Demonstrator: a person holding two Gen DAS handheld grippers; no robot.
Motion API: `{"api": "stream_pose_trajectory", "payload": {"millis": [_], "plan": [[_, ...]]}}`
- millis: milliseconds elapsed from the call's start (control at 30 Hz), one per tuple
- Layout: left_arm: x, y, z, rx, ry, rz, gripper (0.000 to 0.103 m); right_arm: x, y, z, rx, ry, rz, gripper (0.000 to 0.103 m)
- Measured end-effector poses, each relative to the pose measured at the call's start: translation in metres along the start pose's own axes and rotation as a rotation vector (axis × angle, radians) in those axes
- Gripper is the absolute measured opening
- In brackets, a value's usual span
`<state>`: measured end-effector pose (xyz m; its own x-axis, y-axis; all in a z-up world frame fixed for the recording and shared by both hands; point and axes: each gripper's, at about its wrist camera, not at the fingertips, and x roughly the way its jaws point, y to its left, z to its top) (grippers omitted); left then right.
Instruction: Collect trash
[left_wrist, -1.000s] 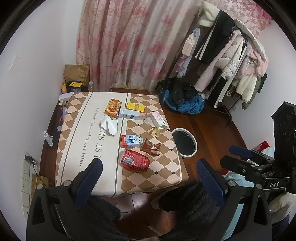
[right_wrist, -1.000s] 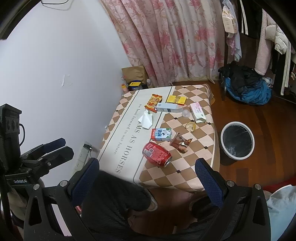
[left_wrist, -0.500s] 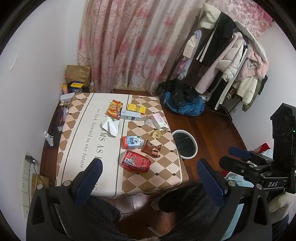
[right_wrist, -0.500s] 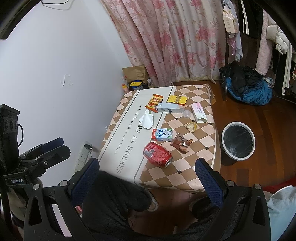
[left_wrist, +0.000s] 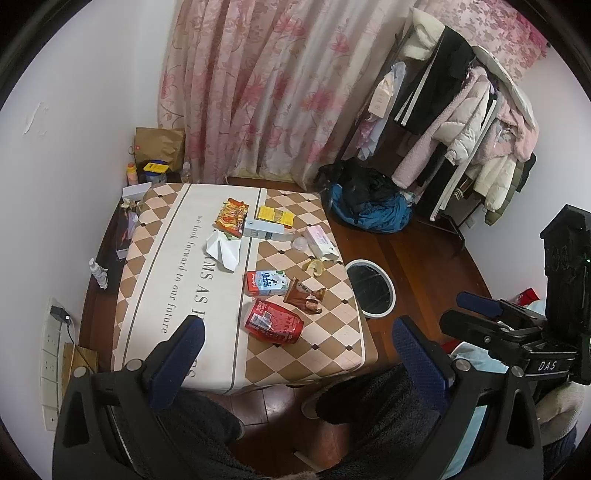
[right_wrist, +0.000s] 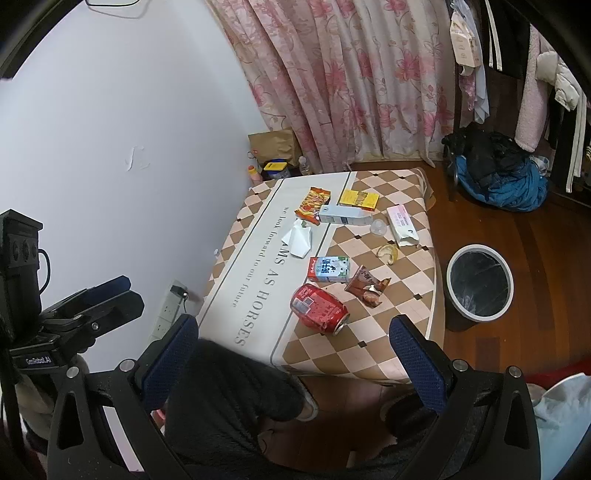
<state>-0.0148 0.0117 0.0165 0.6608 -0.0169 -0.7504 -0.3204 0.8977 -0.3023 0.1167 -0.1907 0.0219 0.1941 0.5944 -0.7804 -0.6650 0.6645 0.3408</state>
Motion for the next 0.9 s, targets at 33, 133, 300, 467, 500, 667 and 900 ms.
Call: {"api": "stream_pose_trajectory", "payload": {"millis": [33,133,300,467,500,667,900], "plan": [[0.000,0.000,0.000,0.000,-0.001,0.000,0.103,0.000,0.000,0.000,-0.001,-0.001,-0.001,0.103],[0.000,0.000,0.000,-0.001,0.000,0.000,0.103,0.000,0.000,0.000,-0.002,-0.001,0.000,0.103],[0.000,0.000,-0.001,-0.001,-0.001,0.001,0.103,0.000,0.001,0.000,-0.004,0.002,0.001,0.103],[-0.001,0.004,0.000,-0.004,-0.002,0.003,0.103,0.000,0.002,0.001,-0.007,0.002,0.004,0.103],[-0.001,0.006,0.000,-0.006,-0.001,0.001,0.103,-0.001,0.001,0.001,-0.005,0.001,0.006,0.103],[-0.001,0.011,0.001,-0.007,-0.002,0.005,0.103,0.000,0.001,0.000,-0.010,0.001,0.007,0.103],[-0.001,0.014,-0.003,-0.008,-0.003,0.005,0.103,0.001,0.003,0.001,-0.012,0.004,0.010,0.103]]}}
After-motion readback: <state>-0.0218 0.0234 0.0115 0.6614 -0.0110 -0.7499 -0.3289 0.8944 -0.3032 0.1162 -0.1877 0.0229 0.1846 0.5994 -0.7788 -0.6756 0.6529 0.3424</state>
